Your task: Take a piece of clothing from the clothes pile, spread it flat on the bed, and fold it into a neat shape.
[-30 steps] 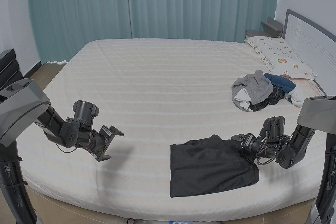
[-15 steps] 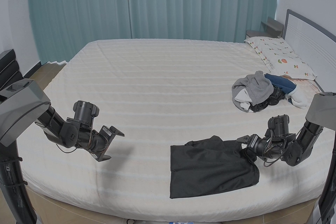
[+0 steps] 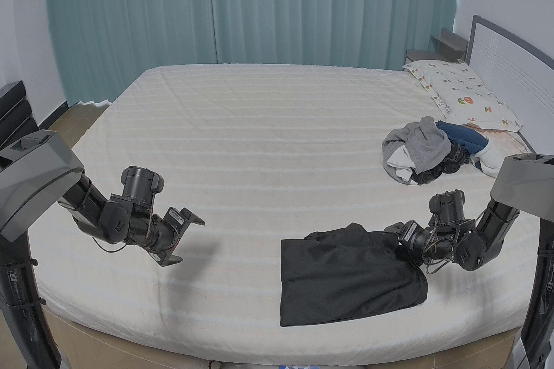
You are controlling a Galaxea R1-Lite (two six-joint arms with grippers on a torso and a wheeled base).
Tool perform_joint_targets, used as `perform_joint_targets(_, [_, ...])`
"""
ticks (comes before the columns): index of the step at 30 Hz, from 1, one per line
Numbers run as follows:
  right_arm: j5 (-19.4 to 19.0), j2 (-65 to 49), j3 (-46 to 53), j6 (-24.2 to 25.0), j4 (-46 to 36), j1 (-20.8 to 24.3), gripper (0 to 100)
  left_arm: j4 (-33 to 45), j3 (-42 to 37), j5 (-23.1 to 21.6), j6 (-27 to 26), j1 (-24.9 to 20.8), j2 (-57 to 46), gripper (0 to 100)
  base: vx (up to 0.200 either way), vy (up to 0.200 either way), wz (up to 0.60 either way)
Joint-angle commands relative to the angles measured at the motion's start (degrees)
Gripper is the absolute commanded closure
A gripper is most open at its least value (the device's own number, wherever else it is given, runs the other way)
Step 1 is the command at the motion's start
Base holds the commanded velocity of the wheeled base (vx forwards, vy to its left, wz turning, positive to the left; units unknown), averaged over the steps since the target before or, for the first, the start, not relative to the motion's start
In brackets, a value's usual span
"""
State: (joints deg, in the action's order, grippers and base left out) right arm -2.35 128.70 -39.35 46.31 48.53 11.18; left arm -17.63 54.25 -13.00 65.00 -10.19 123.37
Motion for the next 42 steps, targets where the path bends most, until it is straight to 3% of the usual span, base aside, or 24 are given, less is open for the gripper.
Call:
perform_joint_targets(1, [2.09, 3.67, -3.54, 0.80, -0.19, -0.98, 0, -0.04, -0.02, 0.08, 0.04, 0.00, 0.12, 0, 0.000, 0.000, 0.00])
perform_joint_targets(2, [2.35, 3.58, -3.45, 0.71, -0.37, -1.42, 100, -0.04, 0.07, 0.08, 0.04, 0.00, 0.12, 0, 0.000, 0.000, 0.00])
perform_joint_targets(20, [0.95, 2.88, -3.72, 3.17, 0.86, -8.45, 100, -0.04, -0.02, 0.08, 0.04, 0.00, 0.12, 0, 0.000, 0.000, 0.00])
perform_joint_targets(34, [-5.29, 3.32, -3.10, 3.70, 3.24, -11.09, 100, -0.04, -0.02, 0.08, 0.04, 0.00, 0.12, 0, 0.000, 0.000, 0.00])
perform_joint_targets(35, [-5.73, 3.40, -2.92, 3.70, 3.85, -11.18, 0, -0.04, -0.02, 0.08, 0.04, 0.00, 0.12, 0, 0.000, 0.000, 0.00])
perform_joint_targets(39, [-7.67, 1.91, -0.55, 3.52, 7.98, -11.88, 0, -0.04, -0.02, 0.08, 0.04, 0.00, 0.12, 0, 0.000, 0.000, 0.00])
perform_joint_targets(42, [-13.12, -2.49, 4.37, 1.41, 11.23, -11.62, 0, -0.04, 0.07, 0.08, 0.04, -0.09, 0.12, 0, 0.000, 0.000, 0.00])
